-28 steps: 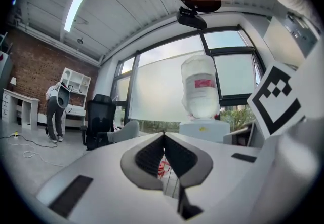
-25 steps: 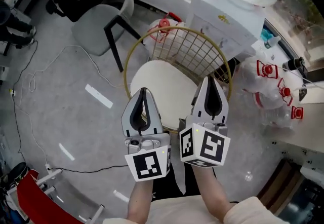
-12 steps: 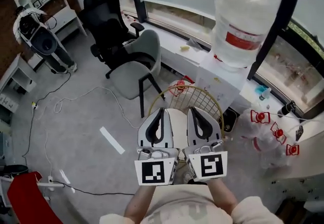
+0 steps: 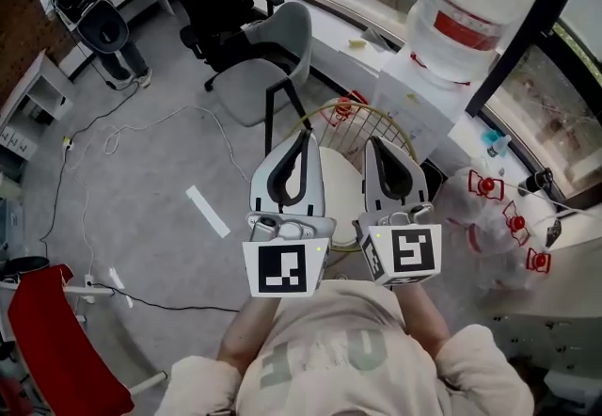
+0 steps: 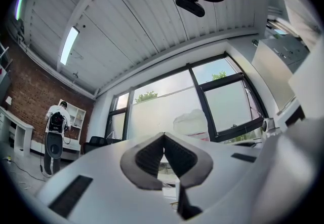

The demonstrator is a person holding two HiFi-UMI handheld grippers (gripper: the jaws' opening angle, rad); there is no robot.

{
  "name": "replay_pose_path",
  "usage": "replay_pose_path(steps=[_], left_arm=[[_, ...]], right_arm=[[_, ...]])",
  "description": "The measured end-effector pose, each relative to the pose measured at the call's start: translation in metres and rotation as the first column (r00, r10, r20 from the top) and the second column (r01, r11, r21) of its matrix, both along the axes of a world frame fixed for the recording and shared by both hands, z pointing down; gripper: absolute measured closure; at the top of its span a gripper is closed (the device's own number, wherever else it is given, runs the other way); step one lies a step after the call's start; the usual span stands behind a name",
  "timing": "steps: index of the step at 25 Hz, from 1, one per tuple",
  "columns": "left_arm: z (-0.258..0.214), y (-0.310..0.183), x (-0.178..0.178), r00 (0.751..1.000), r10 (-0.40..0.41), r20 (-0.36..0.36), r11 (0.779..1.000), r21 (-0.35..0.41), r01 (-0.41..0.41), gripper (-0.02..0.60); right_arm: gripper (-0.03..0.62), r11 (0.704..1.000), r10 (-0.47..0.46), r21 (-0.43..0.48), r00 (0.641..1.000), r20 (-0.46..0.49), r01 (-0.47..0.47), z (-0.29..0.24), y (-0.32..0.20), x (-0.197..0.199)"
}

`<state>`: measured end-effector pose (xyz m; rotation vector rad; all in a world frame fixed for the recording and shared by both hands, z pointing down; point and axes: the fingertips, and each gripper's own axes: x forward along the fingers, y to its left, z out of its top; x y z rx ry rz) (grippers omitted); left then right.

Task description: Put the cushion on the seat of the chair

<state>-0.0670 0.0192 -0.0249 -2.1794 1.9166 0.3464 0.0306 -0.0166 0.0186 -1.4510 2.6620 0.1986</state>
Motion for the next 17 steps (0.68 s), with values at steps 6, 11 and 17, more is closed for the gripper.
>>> replay_pose_path(steps=[6,11,17], left_arm=[[0.002,0.005,0.004,1.000,0.001,0.000,1.000,-0.005,-0.001,0.568],[0.008,0.010,0.001,1.000,0.001,-0.008,1.000,-0.020,-0.001,0.568],[0.009,0.013,-0.004,1.000,-0.002,-0.024,1.000,-0.017,0.001,0.568]], right_arm=[[0.577,1.000,-0.008,0.014,1.000,-0.005,0.008,-0.005,0.004,-0.001],[0.577,1.000,-0.017,0.005,1.000,-0.008,0.017,-0.001,0.009,-0.004],[0.577,0.999,-0.041,0.013,0.999,-0.019,0.041,0.003,0.014,-0.011]])
